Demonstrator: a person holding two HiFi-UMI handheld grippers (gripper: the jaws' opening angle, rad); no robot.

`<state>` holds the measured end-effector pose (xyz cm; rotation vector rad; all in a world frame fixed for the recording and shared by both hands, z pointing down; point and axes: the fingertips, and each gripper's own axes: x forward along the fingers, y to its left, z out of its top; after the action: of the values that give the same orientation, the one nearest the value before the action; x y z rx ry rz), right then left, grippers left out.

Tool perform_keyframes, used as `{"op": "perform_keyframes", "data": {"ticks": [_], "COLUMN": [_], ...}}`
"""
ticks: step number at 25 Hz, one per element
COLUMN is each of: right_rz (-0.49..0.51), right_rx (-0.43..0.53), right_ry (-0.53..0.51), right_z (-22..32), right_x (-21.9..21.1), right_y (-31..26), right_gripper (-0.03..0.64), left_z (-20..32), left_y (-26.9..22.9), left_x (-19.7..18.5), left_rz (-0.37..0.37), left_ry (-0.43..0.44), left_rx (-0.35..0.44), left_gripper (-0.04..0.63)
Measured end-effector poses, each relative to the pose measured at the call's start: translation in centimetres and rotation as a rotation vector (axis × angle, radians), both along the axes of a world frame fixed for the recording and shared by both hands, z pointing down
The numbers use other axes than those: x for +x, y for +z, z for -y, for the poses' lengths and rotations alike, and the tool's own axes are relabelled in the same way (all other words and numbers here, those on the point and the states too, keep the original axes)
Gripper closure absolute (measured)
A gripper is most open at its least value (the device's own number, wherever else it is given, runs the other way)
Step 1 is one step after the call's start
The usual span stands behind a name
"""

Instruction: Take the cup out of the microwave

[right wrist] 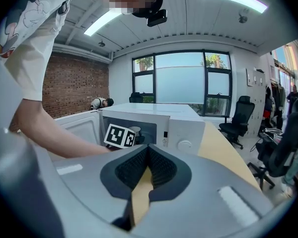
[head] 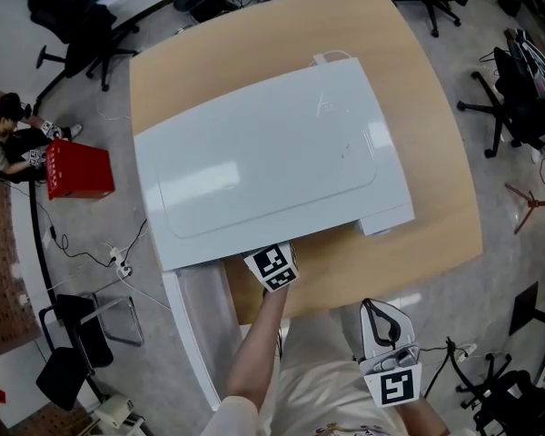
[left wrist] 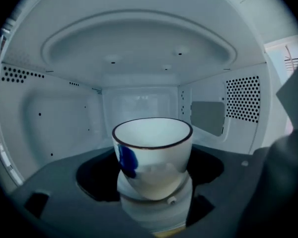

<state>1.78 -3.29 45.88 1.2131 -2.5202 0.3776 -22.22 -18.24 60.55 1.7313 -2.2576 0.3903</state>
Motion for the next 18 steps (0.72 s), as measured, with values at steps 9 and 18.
{"op": "perform_keyframes", "data": {"ticks": [9, 18], "right_rz": [0.013, 0.052], "right_rx": [0.017, 0.058], "right_ry": [-0.040, -0.060], "right_z": [-0.1, -0.5], "right_x": [-0.3, -0.9], "right_y": [-0.7, -2.1], "right_gripper": [0.612, 0.612], "left_z": [-3.3, -9.8], "left_y": [-0.9, -5.5], "left_x": [1.5, 6.6], "left_rz": [-0.031, -0.024], "left_ry": [0.037, 0.139], "left_rx": [0.009, 0.027], "left_gripper": [0.209, 0.209]}}
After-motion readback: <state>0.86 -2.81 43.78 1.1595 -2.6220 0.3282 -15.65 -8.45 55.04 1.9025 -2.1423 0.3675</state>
